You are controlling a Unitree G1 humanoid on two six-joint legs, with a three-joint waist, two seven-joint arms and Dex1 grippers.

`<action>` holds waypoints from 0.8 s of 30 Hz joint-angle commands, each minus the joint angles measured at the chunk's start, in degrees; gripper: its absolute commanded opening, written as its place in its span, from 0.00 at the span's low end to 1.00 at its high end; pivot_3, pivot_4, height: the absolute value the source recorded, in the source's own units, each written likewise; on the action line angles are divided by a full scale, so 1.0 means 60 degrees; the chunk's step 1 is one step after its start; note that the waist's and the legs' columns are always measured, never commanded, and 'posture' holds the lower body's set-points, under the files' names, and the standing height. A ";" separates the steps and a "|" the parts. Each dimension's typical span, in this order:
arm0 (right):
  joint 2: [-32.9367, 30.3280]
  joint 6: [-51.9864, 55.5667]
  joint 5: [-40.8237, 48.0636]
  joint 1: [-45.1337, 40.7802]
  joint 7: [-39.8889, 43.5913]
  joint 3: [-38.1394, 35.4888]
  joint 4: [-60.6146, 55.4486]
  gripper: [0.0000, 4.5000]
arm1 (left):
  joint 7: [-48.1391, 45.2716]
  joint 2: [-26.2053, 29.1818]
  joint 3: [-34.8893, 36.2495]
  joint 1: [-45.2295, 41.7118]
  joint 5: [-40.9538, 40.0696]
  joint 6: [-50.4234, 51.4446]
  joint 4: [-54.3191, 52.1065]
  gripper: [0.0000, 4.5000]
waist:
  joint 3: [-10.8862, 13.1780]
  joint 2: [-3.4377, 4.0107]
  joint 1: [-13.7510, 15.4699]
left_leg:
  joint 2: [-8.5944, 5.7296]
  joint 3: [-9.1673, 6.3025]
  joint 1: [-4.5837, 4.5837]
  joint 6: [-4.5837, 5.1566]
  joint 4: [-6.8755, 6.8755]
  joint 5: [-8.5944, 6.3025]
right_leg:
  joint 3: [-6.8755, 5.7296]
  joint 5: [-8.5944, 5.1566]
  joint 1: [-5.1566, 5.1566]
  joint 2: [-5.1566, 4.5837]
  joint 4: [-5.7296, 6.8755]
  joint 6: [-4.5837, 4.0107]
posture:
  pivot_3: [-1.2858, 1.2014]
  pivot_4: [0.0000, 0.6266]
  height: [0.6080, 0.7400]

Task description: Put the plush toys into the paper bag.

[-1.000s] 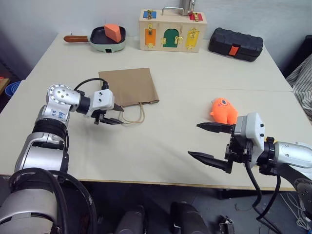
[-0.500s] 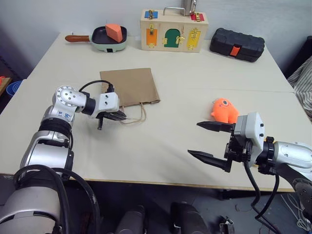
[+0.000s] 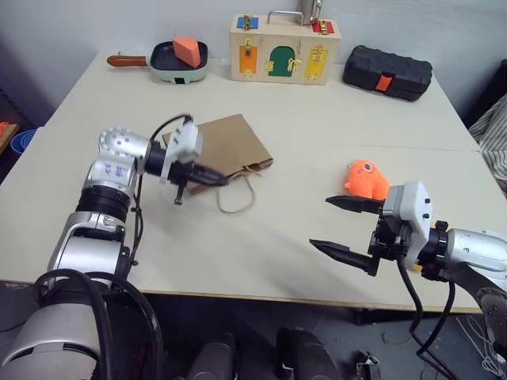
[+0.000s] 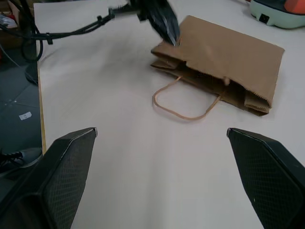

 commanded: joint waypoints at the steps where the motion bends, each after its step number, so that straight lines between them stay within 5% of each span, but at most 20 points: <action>1: 0.0309 0.0029 -0.0221 -0.0278 -0.0507 0.0311 -0.0031 0.91 | -0.0073 -0.0102 0.0258 0.0425 -0.1417 0.2293 -0.2613 0.00 | -0.0003 0.0012 -0.0025 | -0.0001 -0.0005 0.0000 -0.0001 0.0002 0.0000 | 0.0000 0.0000 0.0000 0.0002 0.0005 0.0000 | 0.52 0.24 1.00; 13: 0.2213 -0.0603 -0.2325 -0.1855 -0.0996 0.3162 0.2076 0.05 | 0.1959 -0.0805 0.0360 0.1523 -0.2073 0.3638 -0.5340 0.00 | -0.0001 0.0025 -0.0211 | -0.0006 -0.0018 0.0020 -0.0029 -0.0011 0.0016 | 0.0009 0.0000 0.0005 0.0018 0.0021 -0.0001 | 0.52 0.24 1.00; 24: 0.4077 -0.1545 -0.3739 -0.3450 -0.0730 0.4369 0.4765 0.01 | 0.2541 -0.0706 0.0552 0.1852 -0.2836 0.4411 -0.6533 0.00 | 0.0001 0.0029 -0.0256 | -0.0020 -0.0046 0.0036 -0.0036 -0.0011 0.0019 | 0.0007 0.0000 0.0005 0.0016 0.0058 -0.0001 | 0.52 0.24 1.00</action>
